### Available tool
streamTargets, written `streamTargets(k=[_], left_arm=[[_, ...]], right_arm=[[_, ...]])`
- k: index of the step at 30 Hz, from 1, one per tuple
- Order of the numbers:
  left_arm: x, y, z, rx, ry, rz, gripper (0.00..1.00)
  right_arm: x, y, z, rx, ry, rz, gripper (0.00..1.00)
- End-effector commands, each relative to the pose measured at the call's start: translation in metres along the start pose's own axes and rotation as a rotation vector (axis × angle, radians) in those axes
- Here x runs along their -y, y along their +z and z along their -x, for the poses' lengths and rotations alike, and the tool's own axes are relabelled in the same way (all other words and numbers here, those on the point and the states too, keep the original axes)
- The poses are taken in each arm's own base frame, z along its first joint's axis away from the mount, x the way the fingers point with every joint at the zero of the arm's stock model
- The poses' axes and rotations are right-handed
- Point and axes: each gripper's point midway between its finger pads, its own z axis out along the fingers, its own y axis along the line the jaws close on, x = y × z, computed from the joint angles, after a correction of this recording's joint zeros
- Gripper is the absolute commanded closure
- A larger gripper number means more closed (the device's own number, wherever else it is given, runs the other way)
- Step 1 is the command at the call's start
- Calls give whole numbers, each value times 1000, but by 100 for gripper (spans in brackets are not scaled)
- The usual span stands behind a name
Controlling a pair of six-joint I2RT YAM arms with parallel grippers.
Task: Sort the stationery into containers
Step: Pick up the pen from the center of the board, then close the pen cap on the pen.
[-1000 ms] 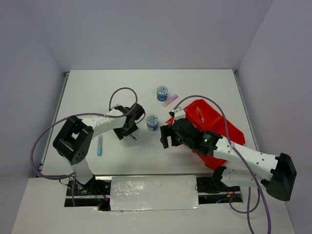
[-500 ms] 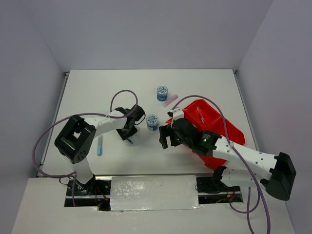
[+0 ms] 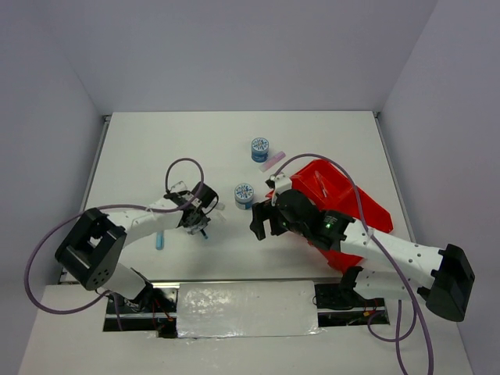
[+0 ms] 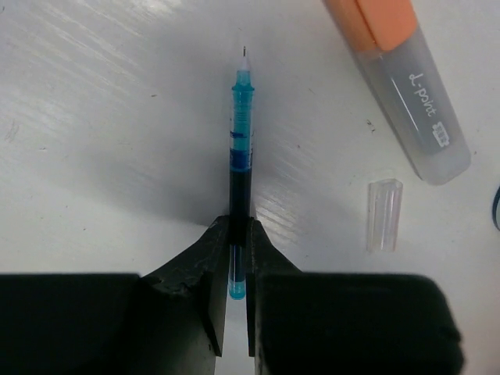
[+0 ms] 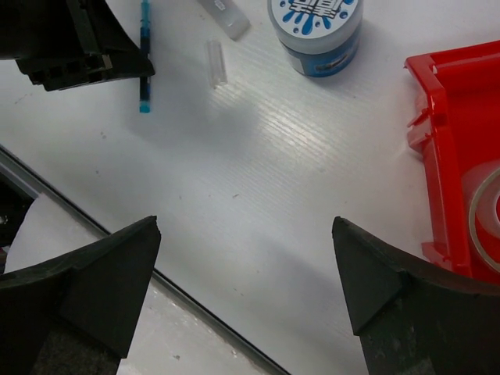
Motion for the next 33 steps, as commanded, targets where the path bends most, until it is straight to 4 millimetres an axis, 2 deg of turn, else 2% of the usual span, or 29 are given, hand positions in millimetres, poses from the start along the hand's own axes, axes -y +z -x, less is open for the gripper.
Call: streamTargets(k=[1,5,8,9,10,11,12,13,14,15,16,17,18,19,20,21,22,23,24,25,26,27,28,29,32,33], left_arm=[[-62,18,-53,-192,139,134,100],[-64,11,-61,-207,202,33,100],[-50,-15,-50,-118,288,-82,100],[-38,-34,-38,-64,297,-148,100],[-46,-43,-34,-50,320,-128,100],[-45,-53,-29,-22,358,-150,100],[-35,-72,-18,21,362,-225,100],[-32,-83,-16,27,392,-264,100],[-27,-93,-13,43,459,-316,100],[-18,-113,-10,55,476,-406,100],[-20,-122,-8,58,499,-422,100],[-21,-131,-5,71,521,-445,100],[-15,-151,-1,89,518,-516,100],[-11,-162,1,101,529,-562,100],[-6,-185,8,133,537,-628,100],[-6,-196,13,150,546,-648,100],[-7,-206,18,177,575,-657,100],[-10,-216,23,201,591,-672,100],[-6,-234,33,249,603,-711,100],[-5,-241,37,276,629,-727,100],[-7,-251,43,321,671,-747,100],[-8,-254,45,343,691,-757,100],[-9,-256,46,367,721,-767,100],[-9,-259,48,400,717,-798,100],[-13,-263,40,427,705,-888,100],[-11,-271,40,443,700,-930,100]], right_arm=[[-16,-1,14,51,-5,72,1],[-24,7,8,27,-16,114,0],[-28,19,6,31,-3,125,0],[-26,28,1,5,4,108,0],[-29,31,8,9,5,101,0],[-28,44,-1,-37,-4,74,0],[-25,51,-3,-65,-10,49,2],[-31,56,11,-51,-16,45,4],[-26,73,0,-98,-35,4,5],[-32,79,13,-88,-48,4,8],[-33,86,15,-96,-60,-2,9],[-31,103,1,-152,-76,-19,13],[-38,109,11,-151,-89,-16,14],[-39,116,12,-163,-99,-22,16],[-35,129,0,-212,-121,-44,20],[-41,135,11,-196,-125,-37,22],[-39,145,4,-222,-138,-54,22],[-38,149,5,-228,-145,-64,25],[-41,153,14,-219,-162,-69,27],[-42,156,14,-226,-175,-70,29],[-39,163,5,-260,-203,-71,32],[-46,166,9,-261,-210,-47,34],[-44,172,1,-287,-219,-53,36],[-46,174,2,-292,-234,-49,39],[-46,183,-6,-322,-257,-49,41],[-46,185,-9,-332,-264,-48,42]])
